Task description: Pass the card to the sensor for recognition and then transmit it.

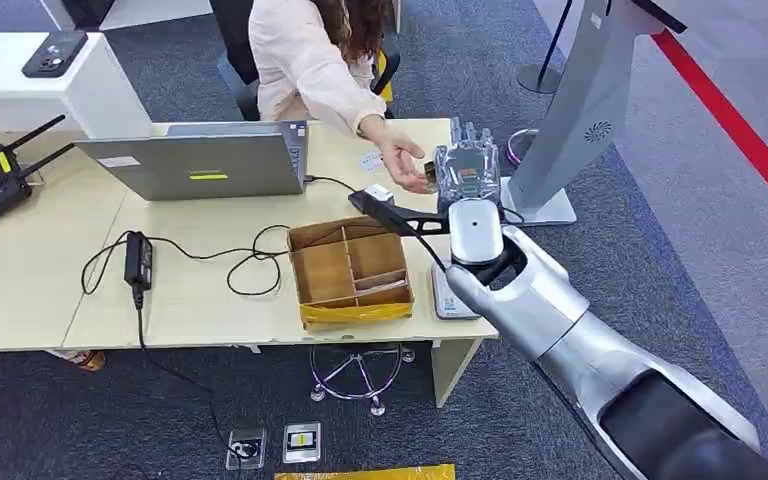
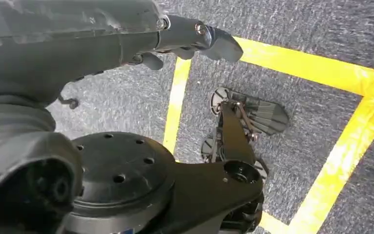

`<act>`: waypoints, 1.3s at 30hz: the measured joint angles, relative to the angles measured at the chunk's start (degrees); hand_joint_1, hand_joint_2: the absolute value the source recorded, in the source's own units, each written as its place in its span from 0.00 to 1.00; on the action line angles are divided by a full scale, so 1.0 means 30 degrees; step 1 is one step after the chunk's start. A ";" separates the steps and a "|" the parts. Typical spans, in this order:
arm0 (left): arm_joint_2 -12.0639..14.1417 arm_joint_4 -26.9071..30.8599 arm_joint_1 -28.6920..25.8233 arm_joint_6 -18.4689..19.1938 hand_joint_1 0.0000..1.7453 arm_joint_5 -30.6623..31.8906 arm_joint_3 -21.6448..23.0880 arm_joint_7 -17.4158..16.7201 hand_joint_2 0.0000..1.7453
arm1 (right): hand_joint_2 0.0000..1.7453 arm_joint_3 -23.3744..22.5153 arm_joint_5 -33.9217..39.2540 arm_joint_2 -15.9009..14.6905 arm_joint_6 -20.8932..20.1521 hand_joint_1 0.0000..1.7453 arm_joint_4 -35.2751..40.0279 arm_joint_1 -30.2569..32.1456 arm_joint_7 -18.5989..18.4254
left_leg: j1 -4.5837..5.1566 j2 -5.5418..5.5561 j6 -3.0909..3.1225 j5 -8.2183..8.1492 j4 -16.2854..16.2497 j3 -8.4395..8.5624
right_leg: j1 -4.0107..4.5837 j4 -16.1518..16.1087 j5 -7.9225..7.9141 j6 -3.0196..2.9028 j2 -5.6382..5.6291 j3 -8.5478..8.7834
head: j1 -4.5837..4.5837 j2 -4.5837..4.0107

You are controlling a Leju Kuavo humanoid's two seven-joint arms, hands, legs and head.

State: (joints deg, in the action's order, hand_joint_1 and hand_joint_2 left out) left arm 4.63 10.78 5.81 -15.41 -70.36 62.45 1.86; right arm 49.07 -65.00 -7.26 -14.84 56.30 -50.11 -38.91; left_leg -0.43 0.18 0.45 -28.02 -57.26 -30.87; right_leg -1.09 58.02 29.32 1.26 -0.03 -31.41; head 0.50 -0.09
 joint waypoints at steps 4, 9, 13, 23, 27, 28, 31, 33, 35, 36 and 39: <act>0.0044 0.0000 0.0001 0.0000 0.00 -0.0008 0.0000 -0.0101 0.00 | 1.00 -0.0138 -0.0095 -0.0007 0.0094 1.00 0.0305 0.0006 0.0000 | 0.0001 0.0001 0.0000 0.0001 0.0000 -0.0001 | 0.0000 0.0001 0.0000 0.0000 0.0002 0.0002 | 0.0000 0.0000; 0.0058 0.0000 0.0001 0.0000 0.00 0.0000 0.0000 -0.0131 0.00 | 1.00 -0.0277 -0.0109 -0.0022 0.0138 1.00 0.0641 0.0011 0.0000 | 0.0001 0.0000 0.0000 0.0000 0.0000 -0.0001 | -0.0001 0.0000 0.0000 0.0000 0.0001 0.0003 | 0.0000 0.0000; 0.0073 0.0000 0.0001 0.0000 0.00 0.0073 0.0000 -0.0146 0.00 | 1.00 -0.0291 -0.0394 -0.0022 0.0138 1.00 0.0882 0.0039 -0.0007 | 0.0001 0.0001 0.0000 0.0001 -0.0001 0.0000 | -0.0001 0.0000 0.0000 0.0000 0.0002 0.0002 | 0.0000 0.0000; 0.0087 0.0000 0.0006 -0.0029 0.00 0.0292 0.0015 -0.0262 0.00 | 1.00 -0.0612 -0.0809 -0.0044 -0.0037 1.00 0.1479 0.0408 -0.0007 | 0.0001 0.0002 0.0000 0.0000 0.0000 -0.0001 | -0.0001 0.0000 0.0000 0.0000 0.0005 0.0002 | 0.0000 0.0000; 0.0087 0.0000 0.0008 -0.0029 0.00 0.0328 0.0022 -0.0269 0.00 | 0.00 -0.0765 -0.0918 -0.0044 -0.0058 0.00 0.1683 0.0634 -0.0007 | 0.0001 0.0002 0.0000 0.0000 0.0000 -0.0001 | -0.0001 0.0000 0.0000 0.0000 0.0002 0.0002 | 0.0000 0.0000; 0.0087 0.0000 0.0009 -0.0029 0.00 0.0343 0.0022 -0.0269 0.00 | 0.00 -0.0772 -0.0955 -0.0044 -0.0058 0.00 0.1727 0.0706 -0.0007 | 0.0001 0.0002 0.0000 0.0000 0.0000 -0.0001 | -0.0001 0.0000 0.0000 0.0000 0.0001 0.0002 | 0.0000 0.0000; 0.0087 0.0000 0.0014 -0.0029 0.00 0.0350 0.0022 -0.0269 0.00 | 0.00 -0.0794 -0.1035 -0.0044 0.0028 0.00 0.2002 0.0987 -0.0007 | 0.0001 0.0002 0.0000 0.0000 0.0000 -0.0001 | -0.0001 0.0000 0.0000 0.0000 0.0003 0.0002 | -0.0007 0.0000; 0.0087 0.0000 0.0015 -0.0029 0.00 0.0343 0.0022 -0.0269 0.00 | 0.00 -0.0918 -0.0896 -0.0029 0.0182 0.00 0.2179 0.1194 -0.0007 | 0.0001 0.0003 0.0000 0.0000 0.0000 -0.0002 | -0.0001 0.0000 0.0000 0.0000 0.0005 0.0003 | -0.0007 0.0000; 0.0087 0.0000 0.0014 -0.0036 0.00 0.0328 0.0022 -0.0277 0.00 | 0.00 -0.0991 -0.0933 -0.0022 -0.0080 0.00 0.2302 0.1283 0.0014 | 0.0001 0.0002 0.0000 0.0000 0.0001 -0.0003 | -0.0001 0.0000 0.0000 0.0000 0.0004 0.0002 | 0.0000 0.0000; 0.0087 0.0000 0.0015 -0.0044 0.00 0.0321 0.0022 -0.0284 0.00 | 0.00 -0.1013 -0.0940 -0.0029 -0.0182 0.00 0.2331 0.1305 0.0029 | 0.0001 0.0002 0.0000 0.0000 0.0001 -0.0001 | -0.0001 0.0000 0.0000 0.0000 0.0002 0.0002 | 0.0000 0.0000; 0.0087 0.0000 0.0014 -0.0058 0.00 0.0306 0.0022 -0.0291 0.00 | 0.00 -0.1056 -0.0954 -0.0022 -0.0190 0.00 0.2484 0.1391 0.0051 | 0.0001 0.0002 0.0000 0.0000 0.0002 -0.0003 | -0.0001 0.0000 0.0000 0.0000 0.0003 0.0001 | 0.0000 0.0000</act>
State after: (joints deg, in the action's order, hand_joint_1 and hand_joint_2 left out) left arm 4.90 10.78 5.86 -15.58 -69.44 62.51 0.98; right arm 45.90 -67.86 -7.32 -15.41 63.76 -45.94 -38.75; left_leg -0.43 0.19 0.45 -28.02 -57.25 -30.88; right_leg -1.09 58.02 29.32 1.25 -0.02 -31.40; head 0.50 -0.09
